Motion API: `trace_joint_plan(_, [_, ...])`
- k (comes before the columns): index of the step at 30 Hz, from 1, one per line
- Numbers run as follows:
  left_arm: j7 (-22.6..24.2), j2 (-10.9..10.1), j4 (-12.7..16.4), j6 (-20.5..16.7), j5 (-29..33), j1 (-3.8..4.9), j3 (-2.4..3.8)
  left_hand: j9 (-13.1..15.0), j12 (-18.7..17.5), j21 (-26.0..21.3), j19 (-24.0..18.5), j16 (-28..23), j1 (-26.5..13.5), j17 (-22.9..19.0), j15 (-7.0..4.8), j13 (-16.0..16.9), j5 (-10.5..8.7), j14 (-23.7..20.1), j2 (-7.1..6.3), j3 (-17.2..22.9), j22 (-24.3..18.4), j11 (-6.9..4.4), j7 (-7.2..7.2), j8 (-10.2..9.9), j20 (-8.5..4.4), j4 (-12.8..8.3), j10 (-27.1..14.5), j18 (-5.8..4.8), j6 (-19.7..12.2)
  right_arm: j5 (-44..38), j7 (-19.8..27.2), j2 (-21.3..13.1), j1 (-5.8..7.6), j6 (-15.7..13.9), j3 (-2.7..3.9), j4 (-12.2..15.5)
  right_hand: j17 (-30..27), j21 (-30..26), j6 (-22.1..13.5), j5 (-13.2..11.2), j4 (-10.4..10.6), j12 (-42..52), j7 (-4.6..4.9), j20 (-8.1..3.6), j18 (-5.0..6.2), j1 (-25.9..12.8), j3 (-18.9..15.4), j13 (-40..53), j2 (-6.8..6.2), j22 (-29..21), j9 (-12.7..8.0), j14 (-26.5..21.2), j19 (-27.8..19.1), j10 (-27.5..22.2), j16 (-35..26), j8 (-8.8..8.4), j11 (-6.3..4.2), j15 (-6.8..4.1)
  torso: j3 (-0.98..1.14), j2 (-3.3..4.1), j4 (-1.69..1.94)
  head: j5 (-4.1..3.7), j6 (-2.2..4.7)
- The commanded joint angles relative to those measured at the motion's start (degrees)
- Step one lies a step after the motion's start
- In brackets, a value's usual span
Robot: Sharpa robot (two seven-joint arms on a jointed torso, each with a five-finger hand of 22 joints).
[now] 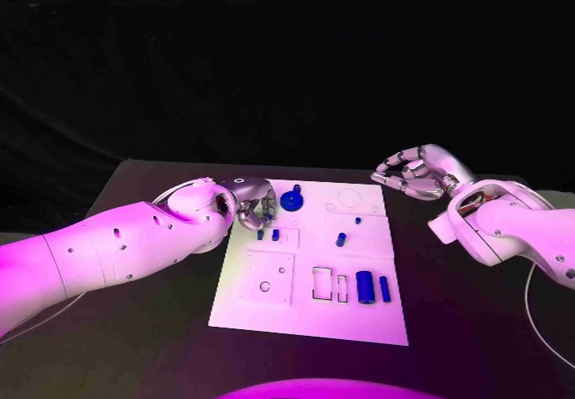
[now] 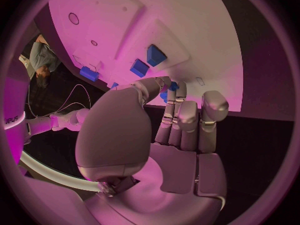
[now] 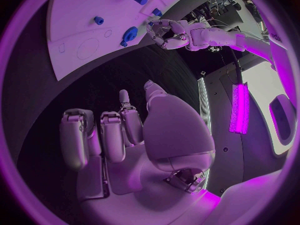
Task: Assemble the parts on the task board
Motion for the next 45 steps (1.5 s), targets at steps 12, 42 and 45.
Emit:
trace_joint_plan(12, [1.51, 0.37, 0.08, 1.16, 0.44, 0.04, 0.02, 0.55, -1.02, 0.27, 0.42, 0.24, 0.21, 0.08, 0.03, -0.02, 0.15, 0.28, 0.06, -0.18, 0.19, 0.04, 0.21, -1.16, 0.15, -0.42, 1.41, -0.31, -0.51, -0.57, 0.2, 0.01, -0.02, 0.11, 0.01, 0.1, 5.64, -0.24, -0.11, -0.31, 0.0, -0.06, -0.45, -0.39, 0.32, 0.08, -0.27, 4.66, 0.47, 11.29, 0.05, 3.94, 2.44, 0.13, -0.34, 0.23, -0.37, -0.4, -0.04, -0.01, 0.05, -0.11, -0.05])
trace_joint_plan(42, [2.68, 0.54, -0.07, 0.9, 1.07, 0.05, 0.02, -0.15, -2.58, 0.16, 0.35, 0.8, -0.35, 1.76, 0.18, 0.14, -0.08, 0.81, -0.27, -1.08, 0.16, 0.2, 0.49, -3.31, 0.27, -0.05, 2.32, -0.32, -1.79, -0.62, 0.21, -0.06, -0.02, 0.09, 0.01, 0.13, 5.46, -0.36, -0.19, -0.34, -0.02, -0.14, -0.46, -0.4, 0.34, 0.16, -0.43, 4.56, 0.53, 11.25, 0.02, 3.91, 2.4, 0.05, -0.43, 0.35, -0.37, -0.41, 0.0, 0.01, 0.03, -0.23, -0.09])
trace_joint_plan(45, [2.81, 0.58, -0.09, 0.97, 1.15, 0.05, 0.02, -0.18, -2.66, 0.09, 0.29, 0.81, -0.42, 1.79, 0.2, 0.16, -0.11, 0.8, -0.26, -1.18, 0.07, 0.21, 0.5, -3.38, 0.29, 0.02, 2.36, -0.3, -1.77, -0.62, 0.21, -0.07, -0.02, 0.09, 0.01, 0.12, 5.46, -0.36, -0.19, -0.34, -0.02, -0.14, -0.46, -0.4, 0.34, 0.16, -0.43, 4.56, 0.53, 11.25, 0.02, 3.91, 2.4, 0.05, -0.43, 0.35, -0.37, -0.41, -0.01, 0.0, 0.04, -0.28, -0.05])
